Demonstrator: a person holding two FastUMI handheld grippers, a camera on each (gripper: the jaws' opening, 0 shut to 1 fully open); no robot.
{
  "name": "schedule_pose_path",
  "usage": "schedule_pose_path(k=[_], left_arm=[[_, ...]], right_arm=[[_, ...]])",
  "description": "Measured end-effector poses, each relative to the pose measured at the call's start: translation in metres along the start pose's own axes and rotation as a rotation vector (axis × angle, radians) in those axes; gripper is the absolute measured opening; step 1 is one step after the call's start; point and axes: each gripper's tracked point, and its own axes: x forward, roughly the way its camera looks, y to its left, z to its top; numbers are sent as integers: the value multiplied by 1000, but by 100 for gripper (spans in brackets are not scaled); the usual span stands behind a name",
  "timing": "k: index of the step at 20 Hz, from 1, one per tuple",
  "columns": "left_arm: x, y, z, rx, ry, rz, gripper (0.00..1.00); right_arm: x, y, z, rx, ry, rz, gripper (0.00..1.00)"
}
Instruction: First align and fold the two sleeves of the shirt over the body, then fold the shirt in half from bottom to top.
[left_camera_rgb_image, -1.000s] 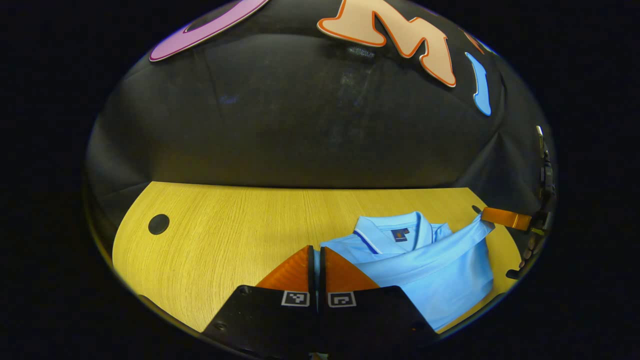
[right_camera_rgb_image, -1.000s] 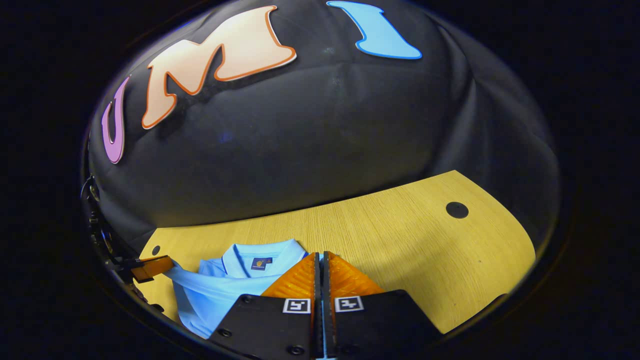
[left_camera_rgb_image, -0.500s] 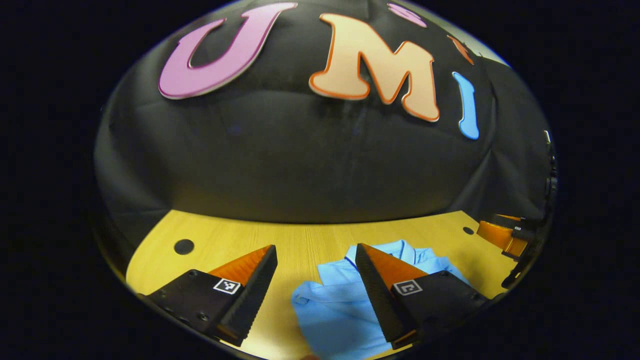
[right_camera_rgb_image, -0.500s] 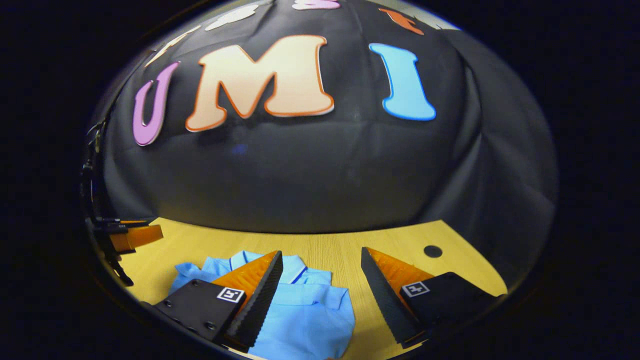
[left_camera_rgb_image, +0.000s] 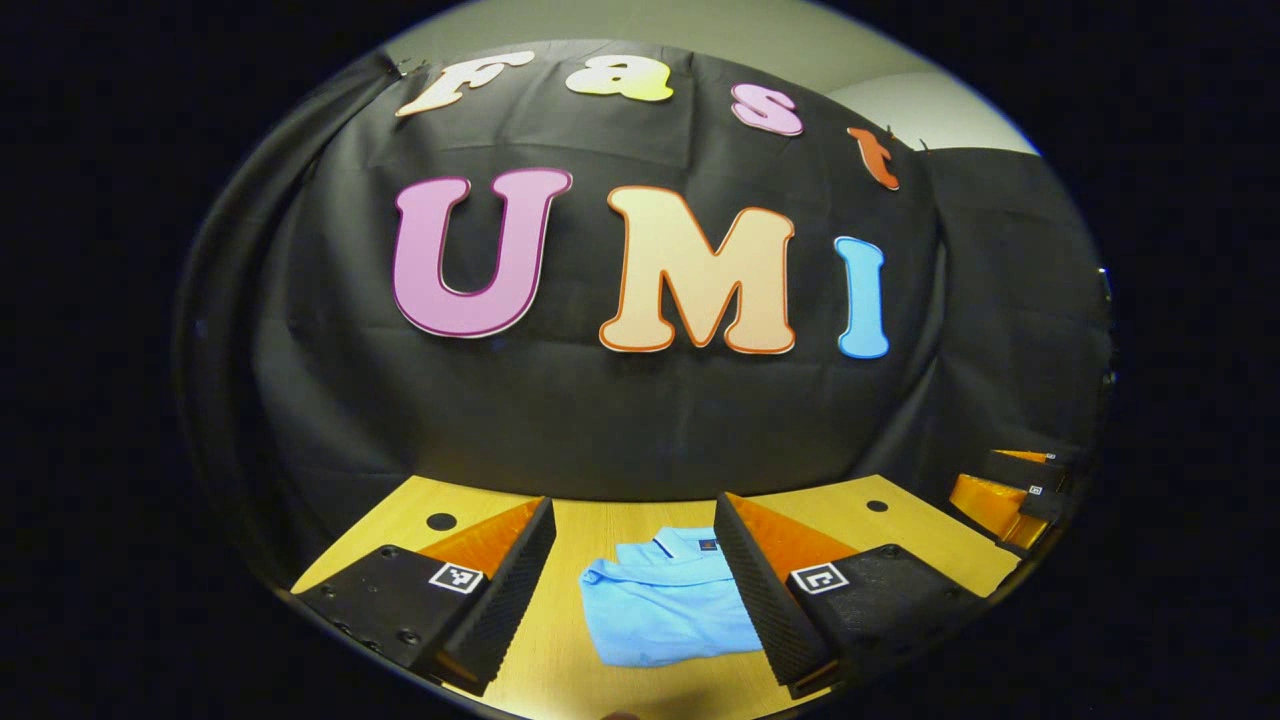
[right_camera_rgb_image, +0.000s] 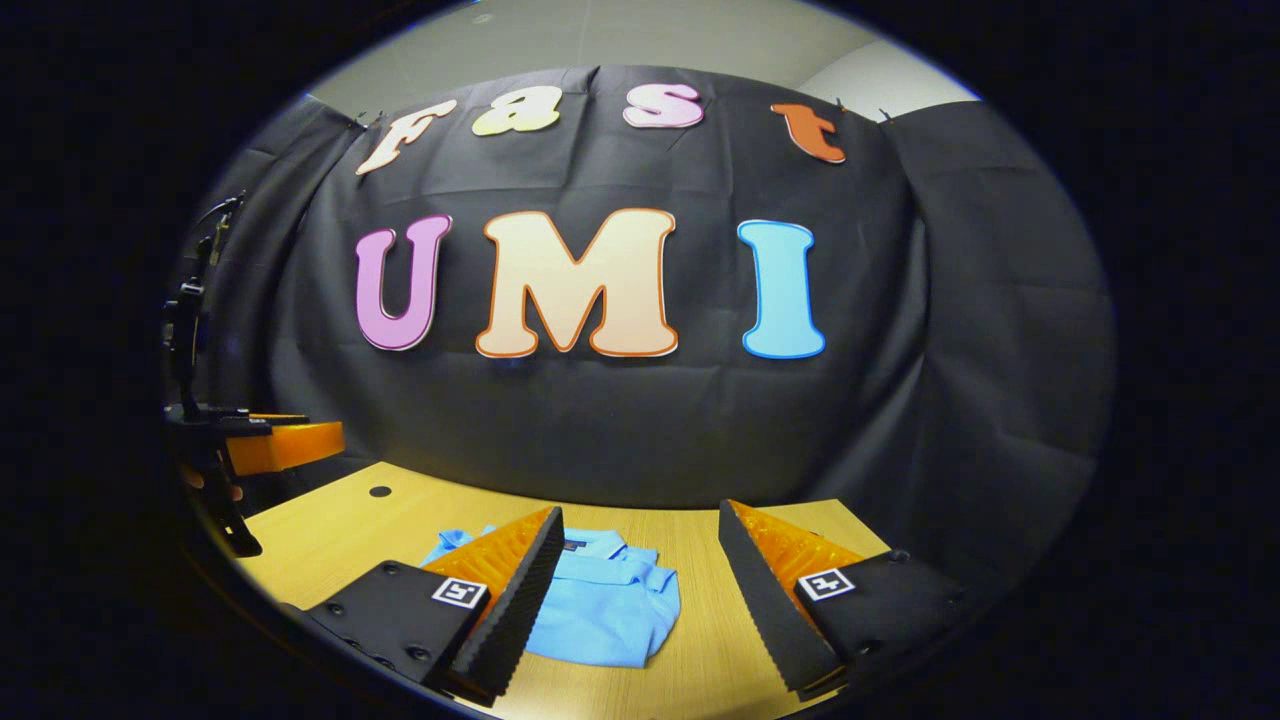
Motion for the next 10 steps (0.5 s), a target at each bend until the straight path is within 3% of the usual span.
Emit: schedule_pose_path(k=[2, 5, 10], left_arm=[[-27, -9, 1, 4, -2, -8, 95], [-53, -9, 7, 20, -22, 16, 95], [-75, -5, 20, 17, -56, 36, 95]], right_arm=[[-25, -2, 5, 11, -22, -5, 94], [-57, 4, 2, 45, -7, 21, 96], [-70, 8, 16, 83, -17, 31, 97]])
